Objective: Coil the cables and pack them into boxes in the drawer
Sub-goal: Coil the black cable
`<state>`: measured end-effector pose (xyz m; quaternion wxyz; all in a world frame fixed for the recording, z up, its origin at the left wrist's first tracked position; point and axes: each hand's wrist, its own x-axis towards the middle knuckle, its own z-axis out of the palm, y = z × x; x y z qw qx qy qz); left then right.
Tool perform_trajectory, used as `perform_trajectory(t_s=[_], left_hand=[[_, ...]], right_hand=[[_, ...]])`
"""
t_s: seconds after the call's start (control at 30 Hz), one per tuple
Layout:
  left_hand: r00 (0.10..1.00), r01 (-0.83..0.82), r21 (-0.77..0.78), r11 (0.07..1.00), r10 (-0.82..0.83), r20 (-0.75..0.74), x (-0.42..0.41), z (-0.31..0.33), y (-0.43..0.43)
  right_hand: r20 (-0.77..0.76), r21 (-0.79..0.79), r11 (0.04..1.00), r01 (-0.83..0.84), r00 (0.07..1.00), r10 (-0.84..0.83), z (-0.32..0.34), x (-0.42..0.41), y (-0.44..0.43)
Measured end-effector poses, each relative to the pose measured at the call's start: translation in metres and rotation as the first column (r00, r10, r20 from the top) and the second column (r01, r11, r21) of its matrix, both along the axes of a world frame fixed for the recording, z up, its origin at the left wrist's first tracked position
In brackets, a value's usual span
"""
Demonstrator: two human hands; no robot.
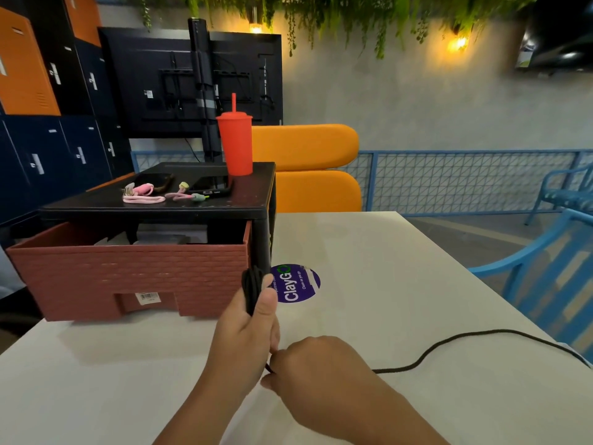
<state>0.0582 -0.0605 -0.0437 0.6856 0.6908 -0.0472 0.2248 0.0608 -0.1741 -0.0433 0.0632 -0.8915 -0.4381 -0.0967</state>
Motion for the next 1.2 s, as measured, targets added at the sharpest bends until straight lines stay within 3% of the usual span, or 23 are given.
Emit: perform_trajectory(t_s=[0.07, 0.23, 0.4, 0.6, 0.7, 0.97, 1.1, 1.2], left_hand=[[1.000, -0.026, 0.028, 0.999, 0.026, 0.000, 0.001, -0.002, 0.002], [0.999, -0.018, 0.062, 0.998, 0.020, -0.026, 0.004, -0.009, -0.001], [0.971, 0.169, 0.008, 0.986, -0.165, -0.173, -0.001, -0.007, -0.002], [0.919, 0.317, 0.185, 0.930, -0.252, -0.305, -0.010, 0.002, 0.001], [0.878, 0.398, 0.105, 0.911, -0.346, -0.331, -0.010, 0.004, 0.001], [0.801, 0.503, -0.221, 0.835, -0.547, -0.245, -0.012, 0.006, 0.006], [0.733, 0.550, -0.437, 0.712, -0.662, -0.156, -0.013, 0.004, 0.006], [0.702, 0.559, -0.501, 0.661, -0.698, -0.139, -0.011, 0.004, 0.008]], right_hand=[[0.112, -0.042, 0.999, -0.004, 0.994, 0.009, 0.005, 0.003, -0.004], [0.120, 0.130, 0.988, 0.085, 0.988, -0.100, 0.000, 0.004, -0.009], [-0.116, 0.250, 0.967, 0.052, 0.993, -0.023, 0.011, 0.006, -0.015], [-0.182, 0.514, 0.836, 0.193, 0.977, -0.114, 0.020, 0.016, -0.037], [-0.253, 0.595, 0.759, 0.265, 0.958, -0.137, 0.017, 0.021, -0.044], [-0.299, 0.686, 0.681, 0.257, 0.953, -0.058, 0.014, 0.024, -0.045], [-0.300, 0.731, 0.667, 0.146, 0.946, 0.121, 0.004, 0.024, -0.034], [-0.376, 0.778, 0.588, 0.221, 0.914, 0.154, 0.000, 0.024, -0.027]])
